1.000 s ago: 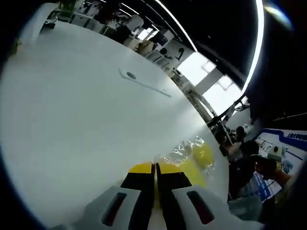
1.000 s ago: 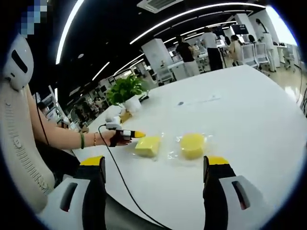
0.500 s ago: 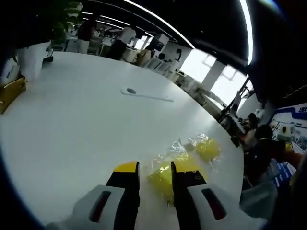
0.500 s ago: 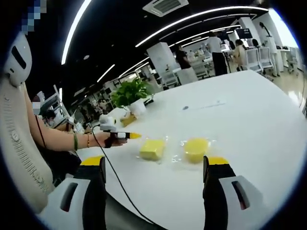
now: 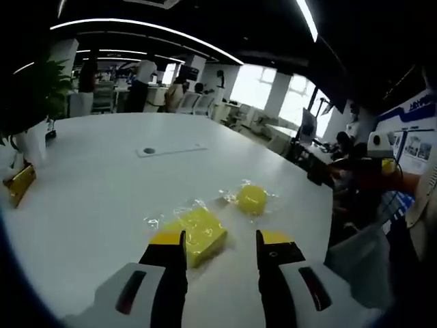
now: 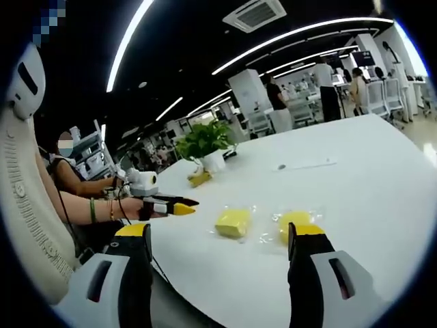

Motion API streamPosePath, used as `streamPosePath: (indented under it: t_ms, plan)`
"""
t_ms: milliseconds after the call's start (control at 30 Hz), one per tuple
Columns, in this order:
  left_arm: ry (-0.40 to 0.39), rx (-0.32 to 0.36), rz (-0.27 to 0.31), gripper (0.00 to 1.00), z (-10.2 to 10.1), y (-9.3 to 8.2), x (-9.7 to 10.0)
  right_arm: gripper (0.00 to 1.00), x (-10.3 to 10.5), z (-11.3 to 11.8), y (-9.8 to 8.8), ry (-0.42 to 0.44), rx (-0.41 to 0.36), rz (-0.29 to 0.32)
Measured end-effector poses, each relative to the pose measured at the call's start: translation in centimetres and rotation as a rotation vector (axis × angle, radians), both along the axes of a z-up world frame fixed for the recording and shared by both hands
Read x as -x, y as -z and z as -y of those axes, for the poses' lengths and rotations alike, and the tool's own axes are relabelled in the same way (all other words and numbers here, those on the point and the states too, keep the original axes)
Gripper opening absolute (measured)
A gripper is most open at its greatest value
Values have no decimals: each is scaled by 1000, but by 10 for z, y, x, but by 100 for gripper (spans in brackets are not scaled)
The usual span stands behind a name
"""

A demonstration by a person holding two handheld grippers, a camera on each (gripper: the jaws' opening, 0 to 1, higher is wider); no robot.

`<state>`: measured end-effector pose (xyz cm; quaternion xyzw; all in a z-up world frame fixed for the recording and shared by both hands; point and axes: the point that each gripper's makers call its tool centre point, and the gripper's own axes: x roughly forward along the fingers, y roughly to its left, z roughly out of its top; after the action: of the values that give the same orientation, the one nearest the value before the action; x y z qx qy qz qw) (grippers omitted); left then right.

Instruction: Compare the silicone blocks by pressing each to a similar depth, holding the contact briefly, and releasing to observe deformation and rebound differences across the visible hardness samples.

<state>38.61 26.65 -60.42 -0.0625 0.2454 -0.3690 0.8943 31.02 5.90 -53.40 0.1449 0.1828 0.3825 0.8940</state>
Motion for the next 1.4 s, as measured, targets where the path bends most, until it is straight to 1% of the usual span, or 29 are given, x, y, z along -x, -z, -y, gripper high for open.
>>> streamPosePath:
  t_ms: [67,200,233,333,400,533,600,667,700,733,767,800,833,867,900,1000,1067,1133,1167,1267,1400]
  plan:
    - [-6,6,15,40,1,-8,6,76,2,-2,-3,-18,-5,19]
    - [-15,24,65,41,3,-33,23,77,4,-4,-8,-46,-30,45]
    - [-20,25,84,42,4,-40,27,78,4,-4,-10,-52,-38,61]
    - [-43,55,111,44,3,-57,38,81,3,-4,-14,-66,-52,73]
    - [-61,67,102,45,3,-63,46,82,4,-3,-14,-79,-50,73]
    - [-61,84,131,47,9,-78,61,81,3,-1,-19,-81,-51,102]
    - [-68,100,151,50,11,-86,65,80,3,0,-21,-80,-50,114]
    - [-68,147,190,52,16,-101,70,80,3,1,-23,-80,-53,119]
    - [-68,161,208,54,18,-106,71,81,3,1,-23,-83,-50,123]
    - [-68,158,222,55,18,-109,72,81,3,2,-23,-85,-45,131]
    - [-59,155,257,55,20,-115,73,81,4,2,-22,-90,-40,134]
    - [-56,157,263,55,21,-117,75,81,4,3,-23,-93,-33,140]
    - [-50,152,282,55,23,-121,75,81,4,4,-23,-94,-31,146]
    - [-39,140,304,55,24,-123,76,81,4,5,-26,-99,-22,175]
    - [-34,142,316,55,25,-126,77,81,5,5,-27,-101,-14,184]
    - [-28,143,324,57,25,-128,77,80,4,7,-27,-105,19,196]
    - [-23,138,323,58,26,-128,78,81,3,10,-26,-103,21,192]
    - [-13,104,327,58,24,-125,78,80,2,14,-26,-96,29,203]
    - [-11,81,319,59,23,-122,79,80,1,16,-25,-95,36,203]
    - [-2,55,310,62,22,-118,80,80,-1,26,-23,-89,39,202]
    - [12,23,310,69,20,-115,80,81,-3,30,-23,-84,36,199]
